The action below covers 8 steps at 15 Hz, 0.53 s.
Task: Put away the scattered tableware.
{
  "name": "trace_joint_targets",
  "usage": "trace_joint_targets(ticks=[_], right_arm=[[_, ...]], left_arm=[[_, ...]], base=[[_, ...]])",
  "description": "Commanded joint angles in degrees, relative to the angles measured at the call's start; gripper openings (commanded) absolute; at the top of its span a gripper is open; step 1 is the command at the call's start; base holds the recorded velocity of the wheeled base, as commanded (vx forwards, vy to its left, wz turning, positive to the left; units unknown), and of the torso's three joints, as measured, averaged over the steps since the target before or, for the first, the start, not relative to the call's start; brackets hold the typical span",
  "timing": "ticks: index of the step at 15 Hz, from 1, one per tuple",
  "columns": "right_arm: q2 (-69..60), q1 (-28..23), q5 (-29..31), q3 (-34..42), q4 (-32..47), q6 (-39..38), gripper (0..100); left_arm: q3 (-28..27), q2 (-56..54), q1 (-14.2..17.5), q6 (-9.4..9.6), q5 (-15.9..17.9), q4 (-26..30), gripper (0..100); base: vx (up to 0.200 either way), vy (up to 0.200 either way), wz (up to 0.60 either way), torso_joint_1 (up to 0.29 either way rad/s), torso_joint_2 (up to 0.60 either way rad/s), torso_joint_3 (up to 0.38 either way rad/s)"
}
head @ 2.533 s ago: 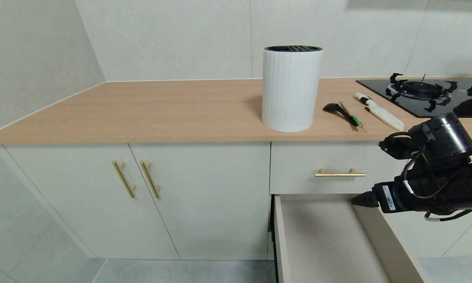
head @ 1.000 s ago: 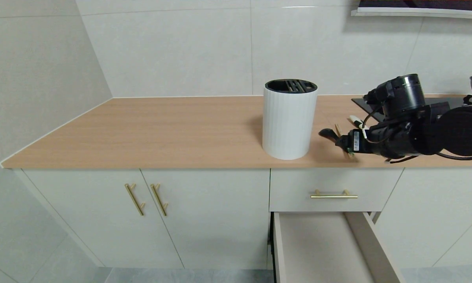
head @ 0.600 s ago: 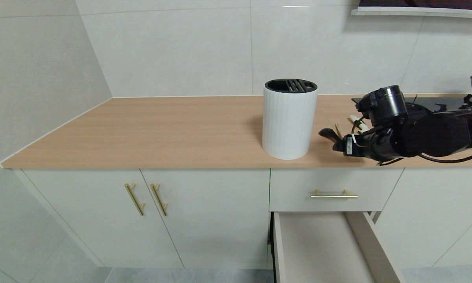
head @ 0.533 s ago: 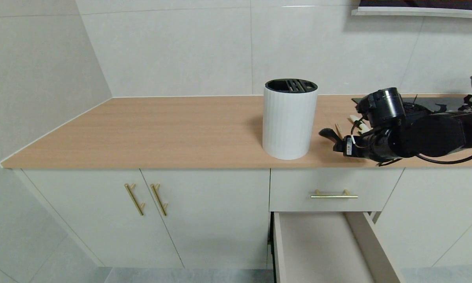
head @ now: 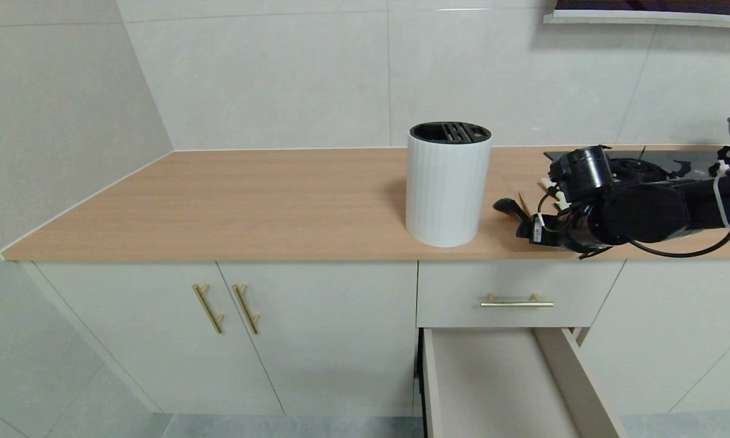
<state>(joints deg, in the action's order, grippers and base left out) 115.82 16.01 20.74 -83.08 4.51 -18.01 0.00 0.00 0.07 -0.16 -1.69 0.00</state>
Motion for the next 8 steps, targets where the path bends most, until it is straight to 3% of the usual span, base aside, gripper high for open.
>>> trace_joint_targets(ticks=[1,4,5,8], right_arm=[[0.3,0.0,-0.1,-0.1,0.0,0.0,100],[0.4,0.0,-0.1,-0.1,0.0,-0.1,100],[0.4,0.0,-0.2,-0.1,0.1,0.0,0],[0.5,0.0,-0.2,-0.1,0.1,0.0,0]], left_arm=[[0.0,0.0,0.0,-0.02,-0.1,0.0,100],[0.0,0.0,0.0,-0.02,0.0,0.1,100],[0.0,0.0,0.0,-0.02,-0.1,0.0,100],[0.0,0.0,0.0,-0.02,0.0,0.0,100]], base=[[0.0,0.0,0.0,0.0,0.0,0.0],[0.0,0.0,0.0,0.0,0.0,0.0],[0.0,0.0,0.0,0.0,0.0,0.0],[0.0,0.0,0.0,0.0,0.0,0.0]])
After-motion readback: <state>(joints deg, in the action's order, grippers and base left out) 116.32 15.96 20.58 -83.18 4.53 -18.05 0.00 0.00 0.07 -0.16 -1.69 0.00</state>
